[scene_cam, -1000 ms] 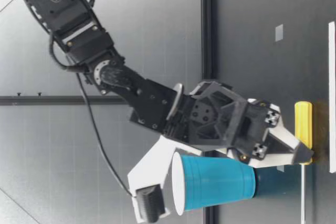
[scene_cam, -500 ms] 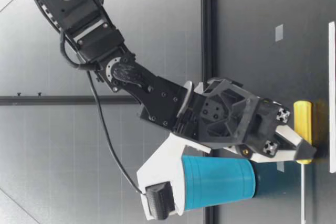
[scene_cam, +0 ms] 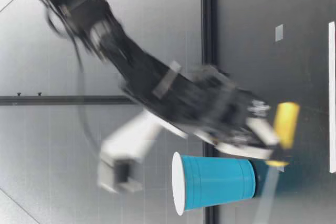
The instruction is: Pick up the screwdriver with the right arm, hand it over to the left arm then place it into the cup.
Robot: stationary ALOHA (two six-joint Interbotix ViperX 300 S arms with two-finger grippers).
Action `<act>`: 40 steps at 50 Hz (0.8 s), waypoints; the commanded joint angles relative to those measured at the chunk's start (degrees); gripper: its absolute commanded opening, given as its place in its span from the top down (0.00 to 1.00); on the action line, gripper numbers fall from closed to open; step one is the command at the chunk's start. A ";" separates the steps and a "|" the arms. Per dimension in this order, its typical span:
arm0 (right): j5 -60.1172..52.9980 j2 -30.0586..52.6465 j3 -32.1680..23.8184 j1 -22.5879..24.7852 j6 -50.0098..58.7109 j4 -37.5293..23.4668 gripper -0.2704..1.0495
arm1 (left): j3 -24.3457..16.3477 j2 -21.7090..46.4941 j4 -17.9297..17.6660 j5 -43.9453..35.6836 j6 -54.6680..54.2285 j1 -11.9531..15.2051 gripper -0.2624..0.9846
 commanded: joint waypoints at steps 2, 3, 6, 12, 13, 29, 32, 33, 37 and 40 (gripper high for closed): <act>-10.28 -7.47 5.27 1.32 1.85 0.88 0.82 | -0.44 1.67 -0.18 -1.67 -0.09 0.00 0.35; -12.48 -8.35 6.50 1.58 2.29 0.88 0.82 | -0.35 1.85 -0.09 -1.85 -0.09 0.09 0.33; -19.95 -10.72 10.20 2.20 3.60 0.97 0.82 | -0.18 2.99 -0.18 -2.55 -0.09 0.00 0.29; -36.91 -14.33 16.35 3.34 5.45 0.88 0.82 | 0.09 5.54 -0.44 -5.54 -0.09 0.00 0.28; -41.13 -14.85 17.58 3.52 5.80 0.88 0.82 | 0.18 5.98 -0.44 -6.06 -0.09 0.00 0.28; -58.10 -13.97 17.40 3.87 6.50 0.88 0.82 | -0.62 11.95 -0.79 -15.21 -1.67 0.00 0.28; -58.10 -13.01 16.35 3.87 6.42 0.79 0.82 | -0.88 13.01 -0.88 -16.79 -1.67 0.00 0.28; -58.10 -12.74 16.00 3.87 6.33 0.79 0.82 | -0.97 13.36 -0.88 -17.31 -1.67 0.00 0.28; -58.10 -11.51 14.85 3.87 6.33 0.79 0.82 | -1.67 14.59 -0.88 -19.42 -1.67 0.00 0.28; -58.10 -10.81 14.15 3.87 6.33 0.70 0.82 | -2.02 15.56 -0.88 -20.74 -1.67 0.00 0.28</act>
